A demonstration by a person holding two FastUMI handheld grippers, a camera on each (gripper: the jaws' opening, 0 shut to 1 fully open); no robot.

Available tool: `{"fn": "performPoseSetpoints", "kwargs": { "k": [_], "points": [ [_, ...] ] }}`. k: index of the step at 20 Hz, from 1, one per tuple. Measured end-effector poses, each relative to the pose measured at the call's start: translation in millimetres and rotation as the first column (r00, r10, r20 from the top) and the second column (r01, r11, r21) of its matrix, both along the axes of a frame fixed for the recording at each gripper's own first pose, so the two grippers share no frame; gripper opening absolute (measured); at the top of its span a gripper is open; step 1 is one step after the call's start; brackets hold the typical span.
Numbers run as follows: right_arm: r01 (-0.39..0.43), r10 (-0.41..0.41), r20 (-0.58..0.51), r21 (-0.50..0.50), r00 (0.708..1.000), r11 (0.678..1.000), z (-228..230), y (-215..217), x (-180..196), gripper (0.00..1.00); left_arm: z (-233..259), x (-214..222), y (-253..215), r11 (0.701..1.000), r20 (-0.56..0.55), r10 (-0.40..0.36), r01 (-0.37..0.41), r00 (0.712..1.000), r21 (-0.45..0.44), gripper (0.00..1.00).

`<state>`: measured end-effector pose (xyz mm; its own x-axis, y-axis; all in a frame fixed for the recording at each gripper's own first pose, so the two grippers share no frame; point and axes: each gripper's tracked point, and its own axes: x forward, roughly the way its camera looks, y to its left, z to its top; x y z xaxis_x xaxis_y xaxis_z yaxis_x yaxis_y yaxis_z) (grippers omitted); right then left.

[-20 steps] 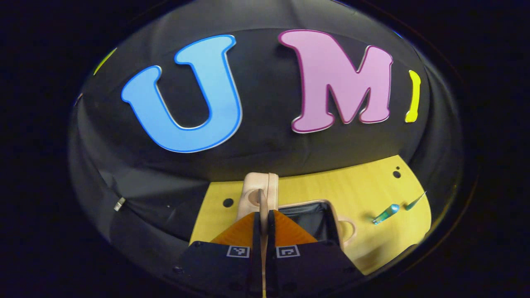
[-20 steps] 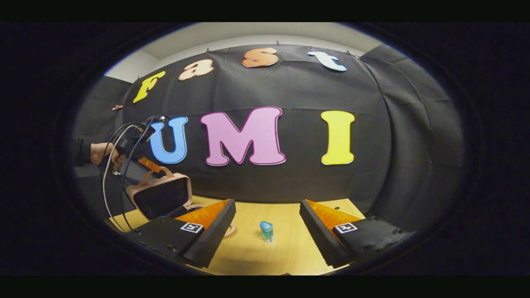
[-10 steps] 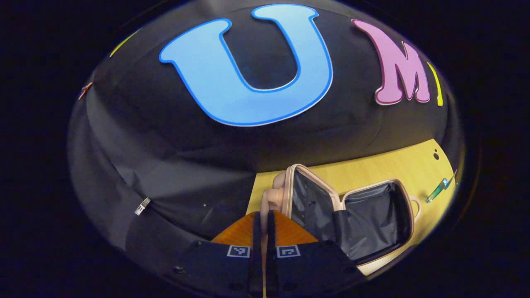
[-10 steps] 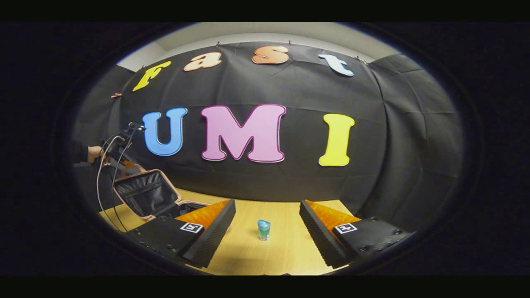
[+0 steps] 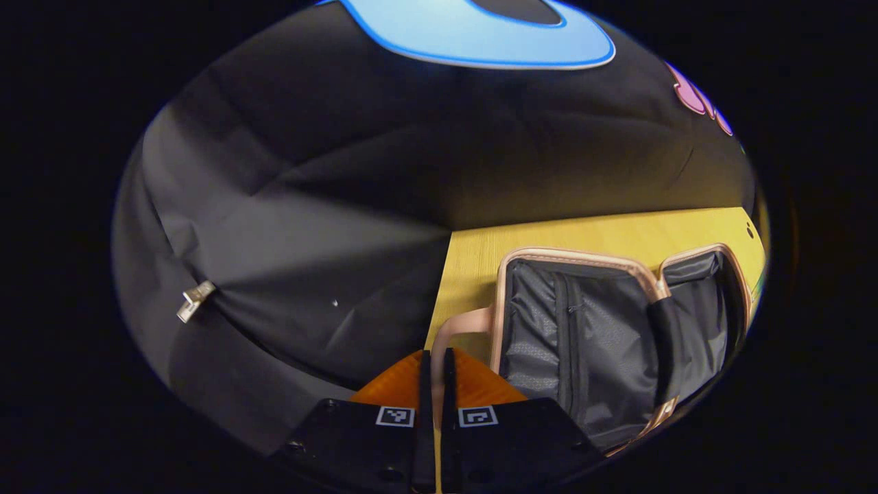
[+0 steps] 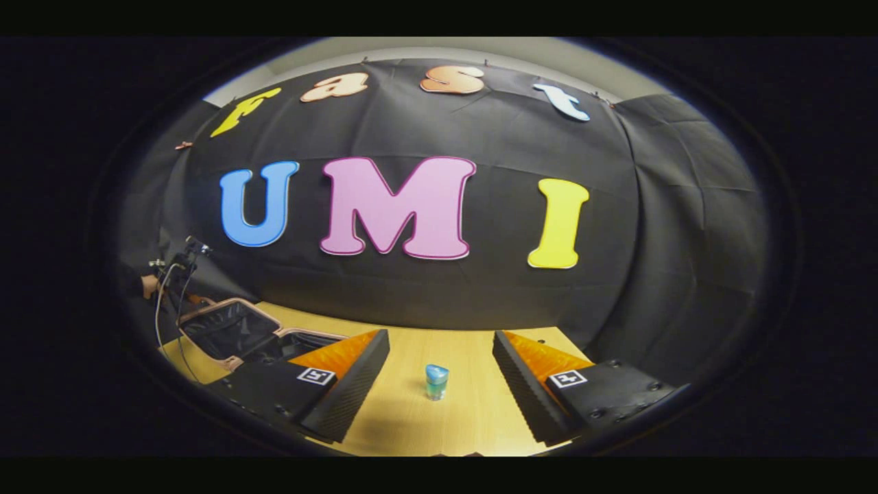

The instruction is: First open the suitcase, pack the skin care products into it, and then close the suitcase.

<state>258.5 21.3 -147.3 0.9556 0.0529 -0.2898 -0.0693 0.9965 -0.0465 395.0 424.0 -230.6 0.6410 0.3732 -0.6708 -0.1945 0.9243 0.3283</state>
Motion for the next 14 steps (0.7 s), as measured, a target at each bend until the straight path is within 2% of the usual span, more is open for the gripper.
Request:
{"fn": "performPoseSetpoints", "kwargs": {
  "k": [3, 4, 5, 6, 9, 10, 11, 14],
  "points": [
    [0.027, -0.027, -0.003, -0.018, 1.0, 0.999, -5.3, -10.2, 3.3, 0.96, -23.2, -0.1, 16.9, 0.998, -0.01, 0.051, -0.051, 0.999, 0.02, 0.11],
    [0.033, -0.034, -0.005, -0.023, 0.999, 0.999, -6.3, -13.7, 2.5, 0.96, -20.4, -1.1, 23.3, 0.996, 0.006, 0.074, -0.074, 0.997, 0.055, 0.12],
    [0.038, -0.038, -0.004, -0.026, 0.999, 0.999, -6.8, -16.9, 0.4, 0.96, -20.4, 0.3, 19.0, 0.997, 0.025, 0.07, -0.071, 0.997, 0.038, 0.17],
    [0.041, -0.041, -0.002, -0.028, 0.999, 0.999, -6.5, -20.6, -0.9, 0.96, -9.4, 1.0, 13.4, 0.997, 0.05, 0.068, -0.07, 0.996, 0.038, 0.16],
    [0.052, -0.052, 0.001, -0.029, 0.999, 0.998, -4.6, -29.9, -3.9, 0.96, 9.7, 1.8, -20.3, 1.0, 0.105, 0.015, -0.018, 0.994, 0.021, 0.96],
    [0.058, -0.058, 0.001, -0.024, 0.998, 0.998, -3.9, -34.3, -5.3, 0.96, 22.5, 3.1, -40.4, 1.0, 0.138, -0.013, 0.01, 0.99, 0.024, 1.0],
    [0.063, -0.063, 0.009, -0.026, 0.998, 0.998, -1.0, -39.7, -6.8, 0.96, 35.8, 4.4, -64.2, 0.999, 0.182, -0.047, 0.043, 0.982, 0.025, 0.99],
    [0.075, -0.074, 0.034, -0.033, 0.997, 0.997, 7.7, -58.4, -5.1, 0.96, 84.8, 6.5, -154.1, 0.989, 0.337, -0.139, 0.149, 0.931, -0.002, 0.98]
  ]
}}
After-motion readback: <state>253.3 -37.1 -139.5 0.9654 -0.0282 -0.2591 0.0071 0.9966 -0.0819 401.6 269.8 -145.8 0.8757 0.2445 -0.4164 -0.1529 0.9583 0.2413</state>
